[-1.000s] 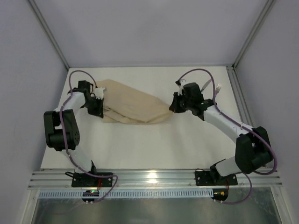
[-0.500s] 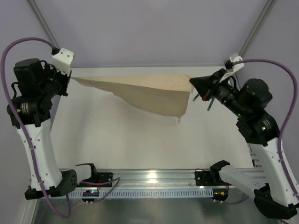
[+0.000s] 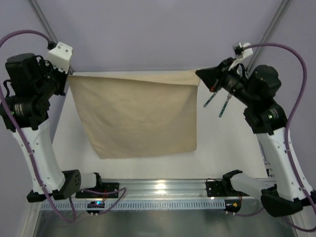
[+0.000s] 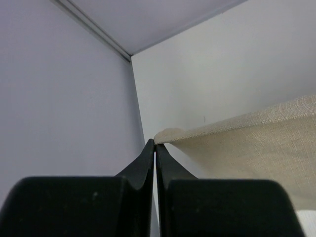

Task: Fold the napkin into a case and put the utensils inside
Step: Flatten out the crumpled napkin at the center of the board.

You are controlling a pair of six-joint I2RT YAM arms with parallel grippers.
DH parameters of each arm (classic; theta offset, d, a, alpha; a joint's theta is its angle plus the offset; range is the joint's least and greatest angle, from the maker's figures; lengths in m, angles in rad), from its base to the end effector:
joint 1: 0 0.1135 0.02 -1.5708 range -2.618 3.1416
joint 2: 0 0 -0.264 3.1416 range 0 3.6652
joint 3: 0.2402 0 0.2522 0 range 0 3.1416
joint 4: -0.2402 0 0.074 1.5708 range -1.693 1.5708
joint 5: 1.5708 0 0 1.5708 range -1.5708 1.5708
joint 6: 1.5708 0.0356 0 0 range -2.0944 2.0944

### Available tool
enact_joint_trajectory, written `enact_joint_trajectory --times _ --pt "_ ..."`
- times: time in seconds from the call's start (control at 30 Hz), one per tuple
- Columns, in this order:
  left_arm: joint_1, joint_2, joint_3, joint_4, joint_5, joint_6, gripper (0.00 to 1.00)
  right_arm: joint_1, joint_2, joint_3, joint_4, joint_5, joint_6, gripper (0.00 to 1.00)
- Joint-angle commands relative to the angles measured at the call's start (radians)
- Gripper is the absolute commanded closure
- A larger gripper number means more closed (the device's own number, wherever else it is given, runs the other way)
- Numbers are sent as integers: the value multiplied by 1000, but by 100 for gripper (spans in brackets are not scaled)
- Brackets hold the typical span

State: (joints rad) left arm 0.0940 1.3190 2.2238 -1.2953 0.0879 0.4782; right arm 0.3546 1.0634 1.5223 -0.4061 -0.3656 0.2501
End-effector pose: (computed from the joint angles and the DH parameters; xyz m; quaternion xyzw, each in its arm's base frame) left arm 0.1592 0.0119 0.5572 0.1825 0.8101 0.1219 0.5437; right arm 0.1755 0.0786 0.5122 -0.1670 0.6689 0.3319 0.6438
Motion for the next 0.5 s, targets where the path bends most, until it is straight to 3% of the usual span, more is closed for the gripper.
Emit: enact_joint_trajectory --times 0.0,0.17,0.3,0.47 --pt "10 142 29 85 -79 -26 100 -86 176 111 150 -102 109 96" --pt "10 299 152 177 -161 -79 100 -114 520 390 153 -114 173 96" --pt "10 371 207 287 -217 -108 100 -144 737 726 121 -110 216 96" --pt "12 414 258 389 -235 -133 100 -186 863 895 151 -76 258 96"
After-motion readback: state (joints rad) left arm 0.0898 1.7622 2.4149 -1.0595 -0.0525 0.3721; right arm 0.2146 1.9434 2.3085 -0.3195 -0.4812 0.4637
